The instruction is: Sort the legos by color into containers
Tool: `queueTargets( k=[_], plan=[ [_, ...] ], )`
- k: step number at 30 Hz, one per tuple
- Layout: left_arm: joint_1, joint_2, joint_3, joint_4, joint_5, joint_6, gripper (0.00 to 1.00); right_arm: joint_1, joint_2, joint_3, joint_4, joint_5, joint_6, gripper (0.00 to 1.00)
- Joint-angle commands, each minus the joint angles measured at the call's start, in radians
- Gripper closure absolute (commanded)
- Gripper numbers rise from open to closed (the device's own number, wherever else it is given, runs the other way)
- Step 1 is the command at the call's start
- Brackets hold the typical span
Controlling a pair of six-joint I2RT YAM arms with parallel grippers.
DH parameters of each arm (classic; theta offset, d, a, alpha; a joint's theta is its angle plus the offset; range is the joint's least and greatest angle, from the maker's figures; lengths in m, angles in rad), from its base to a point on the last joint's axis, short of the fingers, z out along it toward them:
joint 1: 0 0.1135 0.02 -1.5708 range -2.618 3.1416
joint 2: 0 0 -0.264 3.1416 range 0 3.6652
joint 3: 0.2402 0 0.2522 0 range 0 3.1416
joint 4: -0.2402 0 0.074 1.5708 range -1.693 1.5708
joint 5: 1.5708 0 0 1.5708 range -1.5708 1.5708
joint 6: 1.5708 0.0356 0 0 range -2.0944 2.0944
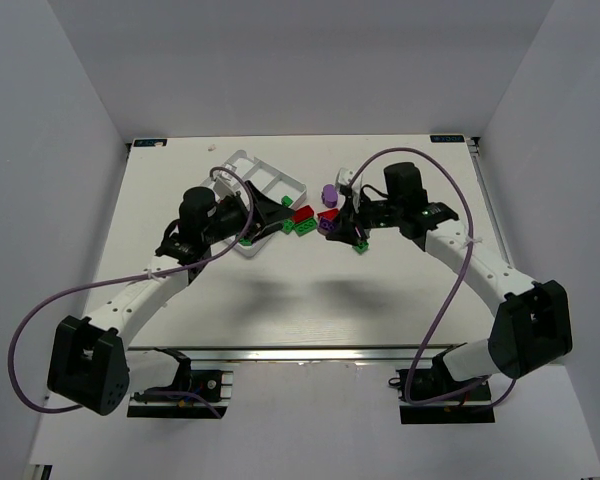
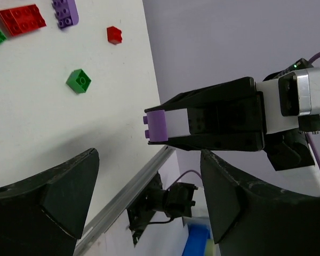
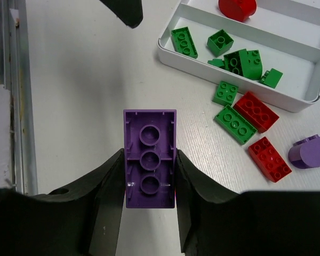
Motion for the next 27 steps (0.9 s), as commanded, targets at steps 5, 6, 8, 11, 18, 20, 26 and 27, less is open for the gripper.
queueTargets(
  k=[5, 6, 8, 11, 18, 20, 26, 27],
  plan=[
    [-0.004, -0.006, -0.030, 0.037, 0.066, -0.006, 0.17, 0.091, 0.033, 0.059, 0.013, 0.052, -0.036, 1.00],
    [-0.008, -0.004, -0.029, 0.031, 0.064, -0.003, 0.18, 0.108, 0.039, 0.065, 0.020, 0.055, -0.036, 1.00],
    [-0.013, 0.007, -0.030, 0.031, 0.064, -0.003, 0.19, 0.132, 0.056, 0.083, 0.022, 0.062, -0.035, 1.00],
    [-0.022, 0.019, -0.030, 0.031, 0.064, 0.000, 0.22, 0.158, 0.074, 0.103, 0.030, 0.065, -0.032, 1.00],
    [-0.030, 0.043, -0.018, -0.009, 0.056, 0.020, 0.27, 0.192, 0.108, 0.149, 0.046, 0.080, -0.026, 1.00],
    [-0.031, 0.048, -0.015, -0.014, 0.055, 0.025, 0.29, 0.200, 0.114, 0.165, 0.048, 0.086, -0.026, 1.00],
    [-0.039, 0.080, 0.003, -0.009, 0.062, 0.034, 0.36, 0.218, 0.134, 0.189, 0.059, 0.089, -0.013, 1.00],
    [-0.041, 0.083, 0.003, -0.005, 0.069, 0.032, 0.38, 0.220, 0.136, 0.189, 0.057, 0.089, -0.013, 1.00]
  ],
)
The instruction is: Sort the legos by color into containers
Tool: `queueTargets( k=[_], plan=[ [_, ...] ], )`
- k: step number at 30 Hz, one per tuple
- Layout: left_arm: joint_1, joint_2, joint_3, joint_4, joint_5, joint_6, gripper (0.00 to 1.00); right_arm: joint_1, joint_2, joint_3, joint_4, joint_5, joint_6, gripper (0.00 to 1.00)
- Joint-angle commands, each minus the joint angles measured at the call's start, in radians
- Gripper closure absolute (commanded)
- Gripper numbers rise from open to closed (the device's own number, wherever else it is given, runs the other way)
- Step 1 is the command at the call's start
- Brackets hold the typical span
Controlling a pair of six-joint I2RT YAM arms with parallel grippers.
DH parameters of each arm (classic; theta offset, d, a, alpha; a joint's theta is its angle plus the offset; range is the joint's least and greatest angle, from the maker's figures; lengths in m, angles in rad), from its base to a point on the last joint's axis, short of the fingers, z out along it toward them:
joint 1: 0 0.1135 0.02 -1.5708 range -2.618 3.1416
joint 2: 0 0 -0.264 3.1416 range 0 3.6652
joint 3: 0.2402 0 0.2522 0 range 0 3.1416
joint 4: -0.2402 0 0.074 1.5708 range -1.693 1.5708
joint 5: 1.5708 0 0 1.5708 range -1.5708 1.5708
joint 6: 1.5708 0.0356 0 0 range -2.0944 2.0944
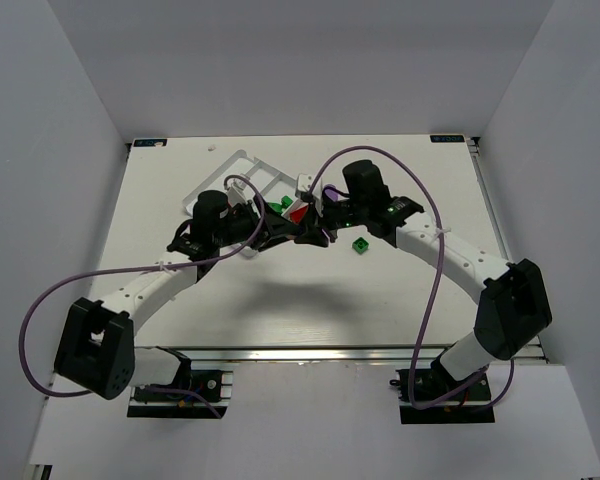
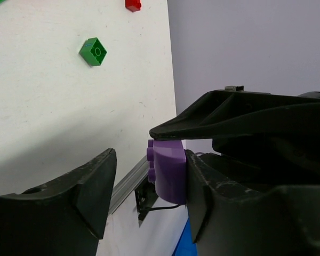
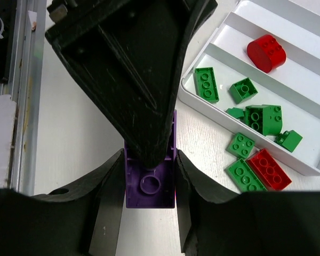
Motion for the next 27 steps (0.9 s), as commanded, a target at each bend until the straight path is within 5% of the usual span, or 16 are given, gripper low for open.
queueTargets(
  k=[1, 9, 13, 20, 27],
  plan=[
    [-0.010, 0.008, 0.030, 0.015, 0.021, 0.015, 0.39, 0.013, 0.006, 0.047, 0.033, 0.004, 0.005, 1.00],
    [-0.012, 0.024, 0.009, 0.092, 0.067, -0.021, 0.52, 0.015, 0.004, 0.033, 0.042, 0.010, 0.009, 1.00],
    [-0.012, 0.024, -0.007, 0.130, 0.087, -0.039, 0.69, 0.016, 0.008, 0.032, 0.050, 0.010, 0.015, 0.99],
    [-0.012, 0.024, -0.013, 0.144, 0.107, -0.042, 0.89, 0.016, 0.009, 0.016, 0.065, 0.026, 0.023, 0.54],
    [0.030, 0.034, 0.074, -0.122, 0.043, 0.123, 1.00, 0.013, -0.025, -0.037, 0.059, 0.104, -0.021, 0.18]
  ],
)
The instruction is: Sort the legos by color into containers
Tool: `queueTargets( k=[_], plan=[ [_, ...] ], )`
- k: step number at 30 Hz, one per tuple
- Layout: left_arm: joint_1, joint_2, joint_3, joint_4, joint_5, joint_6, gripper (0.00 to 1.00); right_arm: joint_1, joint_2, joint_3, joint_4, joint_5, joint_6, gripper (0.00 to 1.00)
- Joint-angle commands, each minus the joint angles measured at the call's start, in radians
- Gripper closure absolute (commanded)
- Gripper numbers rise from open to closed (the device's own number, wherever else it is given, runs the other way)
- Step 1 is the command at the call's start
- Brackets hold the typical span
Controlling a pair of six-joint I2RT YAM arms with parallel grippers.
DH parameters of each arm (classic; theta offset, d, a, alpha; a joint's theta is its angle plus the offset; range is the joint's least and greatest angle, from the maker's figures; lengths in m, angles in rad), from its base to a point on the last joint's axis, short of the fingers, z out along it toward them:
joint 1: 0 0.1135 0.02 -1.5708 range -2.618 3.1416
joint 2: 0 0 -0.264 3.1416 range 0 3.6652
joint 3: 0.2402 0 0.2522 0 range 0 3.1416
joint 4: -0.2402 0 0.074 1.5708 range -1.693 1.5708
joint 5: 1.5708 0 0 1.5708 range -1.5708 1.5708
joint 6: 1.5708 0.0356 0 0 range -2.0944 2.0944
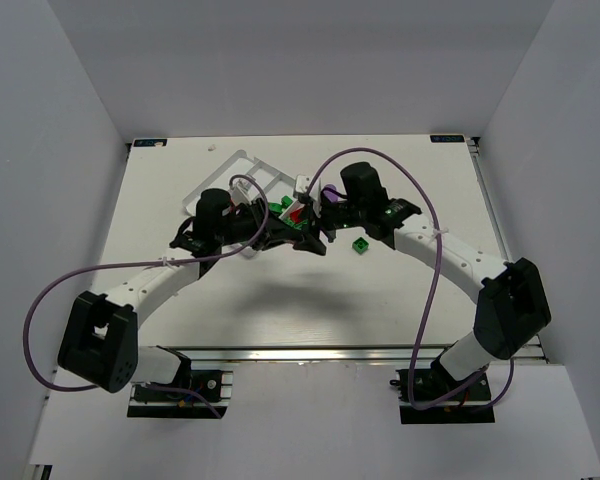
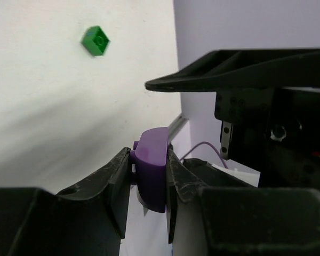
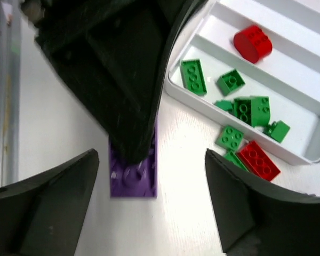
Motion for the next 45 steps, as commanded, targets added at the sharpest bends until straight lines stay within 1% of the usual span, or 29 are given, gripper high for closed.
queueTargets(
  k=[1, 2, 3, 5, 6, 7, 9, 10, 12, 13, 14, 15, 16, 17, 18, 21, 26, 28, 30, 31, 32, 33, 35, 36, 38, 40, 41, 42, 45],
  plan=[
    [0.042, 0.002, 0.078, -0.182, -0.032, 0.123, 1.00, 0.001, -0.041, -0.039, 0.027, 0.066, -0.032, 0.14],
    [0.074, 0.005, 0.090, -0.219, -0.045, 0.145, 1.00, -0.001, -0.056, -0.050, 0.020, 0.075, -0.040, 0.12],
    [0.091, 0.011, 0.122, -0.304, -0.065, 0.168, 1.00, -0.002, -0.066, -0.070, 0.020, 0.084, -0.044, 0.11],
    [0.148, 0.039, 0.167, -0.404, -0.151, 0.249, 1.00, -0.012, -0.093, -0.093, 0.018, 0.112, -0.054, 0.10],
    [0.163, 0.052, 0.219, -0.488, -0.185, 0.275, 1.00, -0.015, -0.104, -0.117, 0.020, 0.127, -0.055, 0.11],
    [0.178, 0.066, 0.247, -0.533, -0.279, 0.322, 1.00, -0.022, -0.113, -0.130, 0.026, 0.161, -0.054, 0.10],
    [0.208, 0.121, 0.329, -0.623, -0.378, 0.365, 1.00, -0.036, -0.139, -0.156, 0.042, 0.182, -0.055, 0.11],
    [0.221, 0.141, 0.354, -0.645, -0.482, 0.369, 1.00, -0.042, -0.145, -0.176, 0.043, 0.196, -0.055, 0.11],
    [0.235, 0.201, 0.395, -0.664, -0.571, 0.369, 1.00, -0.061, -0.162, -0.190, 0.044, 0.184, -0.051, 0.12],
    [0.249, 0.223, 0.435, -0.668, -0.617, 0.366, 1.00, -0.080, -0.164, -0.199, 0.043, 0.161, -0.042, 0.21],
    [0.255, 0.244, 0.455, -0.667, -0.706, 0.366, 1.00, -0.093, -0.173, -0.203, 0.043, 0.146, -0.017, 0.30],
    [0.272, 0.290, 0.499, -0.659, -0.737, 0.370, 1.00, -0.110, -0.178, -0.206, 0.043, 0.133, -0.006, 0.67],
    [0.280, 0.313, 0.521, -0.656, -0.772, 0.375, 1.00, -0.114, -0.181, -0.211, 0.044, 0.133, 0.003, 0.84],
    [0.287, 0.338, 0.544, -0.648, -0.820, 0.381, 1.00, -0.119, -0.190, -0.223, 0.046, 0.135, 0.012, 0.96],
    [0.295, 0.386, 0.570, -0.638, -0.840, 0.395, 1.00, -0.125, -0.196, -0.231, 0.049, 0.138, 0.012, 1.00],
    [0.315, 0.494, 0.684, -0.647, -0.897, 0.412, 1.00, -0.130, -0.214, -0.249, 0.050, 0.153, 0.008, 1.00],
    [0.343, 0.621, 0.851, -0.645, -0.911, 0.404, 1.00, -0.136, -0.227, -0.268, 0.058, 0.164, 0.009, 1.00],
    [0.346, 0.683, 0.892, -0.659, -0.931, 0.402, 1.00, -0.139, -0.225, -0.269, 0.064, 0.176, 0.014, 0.94],
    [0.349, 0.720, 0.949, -0.679, -0.944, 0.407, 1.00, -0.140, -0.221, -0.263, 0.067, 0.198, 0.014, 0.73],
    [0.350, 0.749, 0.965, -0.687, -0.944, 0.409, 0.96, -0.140, -0.210, -0.259, 0.067, 0.211, 0.017, 0.59],
    [0.353, 0.758, 0.986, -0.690, -0.944, 0.410, 0.88, -0.142, -0.201, -0.254, 0.072, 0.233, 0.023, 0.46],
    [0.355, 0.766, 0.994, -0.691, -0.944, 0.412, 0.71, -0.145, -0.190, -0.237, 0.070, 0.277, 0.032, 0.31],
    [0.357, 0.778, 1.005, -0.693, -0.943, 0.410, 0.58, -0.157, -0.144, -0.210, 0.070, 0.310, 0.076, 0.23],
    [0.358, 0.781, 1.012, -0.694, -0.938, 0.410, 0.48, -0.173, -0.103, -0.170, 0.060, 0.322, 0.096, 0.22],
    [0.360, 0.778, 1.011, -0.693, -0.929, 0.410, 0.42, -0.196, -0.057, -0.122, 0.044, 0.333, 0.170, 0.21],
    [0.363, 0.770, 0.997, -0.690, -0.914, 0.410, 0.38, -0.203, 0.020, -0.038, 0.017, 0.392, 0.242, 0.21],
    [0.364, 0.758, 0.991, -0.685, -0.908, 0.409, 0.35, -0.215, 0.052, -0.004, 0.000, 0.411, 0.314, 0.22],
    [0.369, 0.749, 0.982, -0.684, -0.903, 0.406, 0.34, -0.220, 0.106, 0.026, -0.016, 0.455, 0.352, 0.22],
    [0.373, 0.694, 0.949, -0.667, -0.875, 0.398, 0.30, -0.242, 0.175, 0.129, -0.066, 0.533, 0.469, 0.24]
  ],
)
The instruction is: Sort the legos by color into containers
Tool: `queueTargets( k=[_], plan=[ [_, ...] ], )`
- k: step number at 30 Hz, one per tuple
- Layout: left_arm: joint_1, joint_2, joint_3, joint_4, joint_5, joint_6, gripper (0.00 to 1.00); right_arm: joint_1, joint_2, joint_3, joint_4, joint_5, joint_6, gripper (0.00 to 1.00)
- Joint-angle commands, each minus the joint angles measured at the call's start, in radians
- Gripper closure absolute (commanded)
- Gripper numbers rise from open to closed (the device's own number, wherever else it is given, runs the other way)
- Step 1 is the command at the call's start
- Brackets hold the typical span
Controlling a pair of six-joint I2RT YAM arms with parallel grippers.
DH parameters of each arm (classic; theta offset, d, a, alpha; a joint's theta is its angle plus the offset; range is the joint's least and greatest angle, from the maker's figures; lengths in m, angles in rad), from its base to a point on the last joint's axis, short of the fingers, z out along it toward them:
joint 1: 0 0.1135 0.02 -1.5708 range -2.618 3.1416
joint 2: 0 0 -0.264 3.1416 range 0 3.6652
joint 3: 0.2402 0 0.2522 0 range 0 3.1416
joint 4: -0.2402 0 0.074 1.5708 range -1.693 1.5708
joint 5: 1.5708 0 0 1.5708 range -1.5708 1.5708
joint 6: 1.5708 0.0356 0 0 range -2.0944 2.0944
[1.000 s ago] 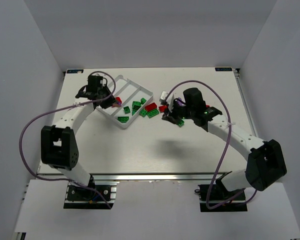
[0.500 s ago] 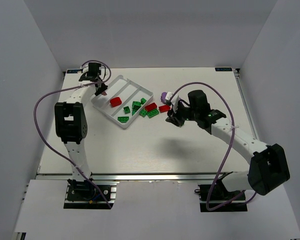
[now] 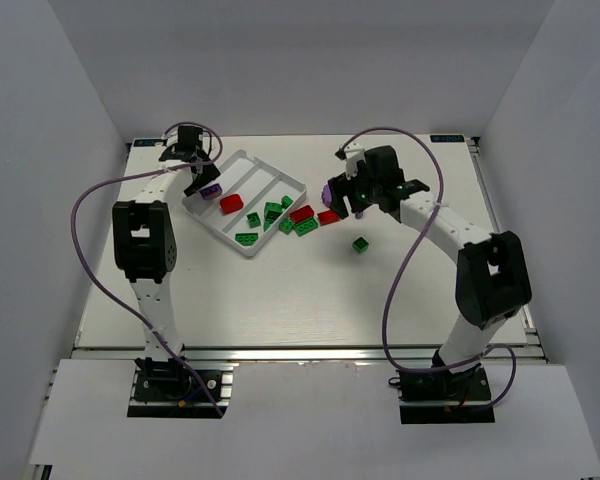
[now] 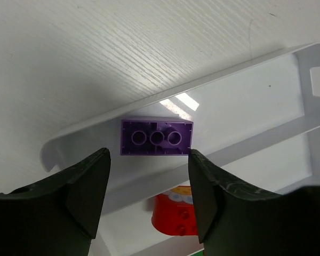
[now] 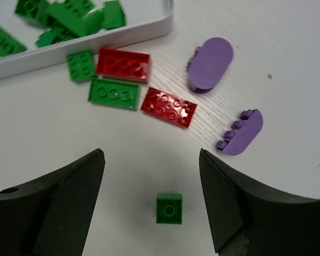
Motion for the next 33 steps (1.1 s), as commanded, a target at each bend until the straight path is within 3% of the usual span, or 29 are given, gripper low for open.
queueTargets(
  k=[1, 5, 6, 7, 8, 12, 20, 30, 33],
  plan=[
    [0.014, -0.128, -0.033, 0.020, 0.039, -0.004, 0.30, -0.023, 0.063, 0.102, -0.060, 0.135, 0.206, 0.24],
    [0.014, -0.273, -0.168, 0.113, 0.161, 0.013, 0.28, -0.045, 0.154, 0.208, -0.100, 0.192, 0.290, 0.29],
    [0.014, -0.348, -0.206, 0.135, 0.180, 0.014, 0.15, -0.048, 0.184, 0.222, -0.103, 0.197, 0.309, 0.30],
    [0.015, -0.388, -0.249, 0.159, 0.198, 0.014, 0.15, -0.050, 0.200, 0.233, -0.103, 0.204, 0.316, 0.31],
    [0.015, -0.427, -0.332, 0.205, 0.218, 0.017, 0.02, -0.054, 0.215, 0.254, -0.106, 0.215, 0.319, 0.34],
    [0.015, -0.608, -0.489, 0.250, 0.302, 0.020, 0.02, -0.057, 0.290, 0.294, -0.112, 0.347, 0.298, 0.39],
    [0.015, -0.902, -0.705, 0.255, 0.368, -0.004, 0.02, -0.074, 0.393, 0.334, -0.137, 0.405, 0.267, 0.40],
    [0.015, -1.031, -0.842, 0.333, 0.514, -0.088, 0.02, -0.089, 0.475, 0.375, -0.134, 0.373, 0.250, 0.46],
    [0.015, -1.041, -0.854, 0.342, 0.530, -0.105, 0.02, -0.105, 0.487, 0.377, -0.135, 0.340, 0.252, 0.56]
  ],
)
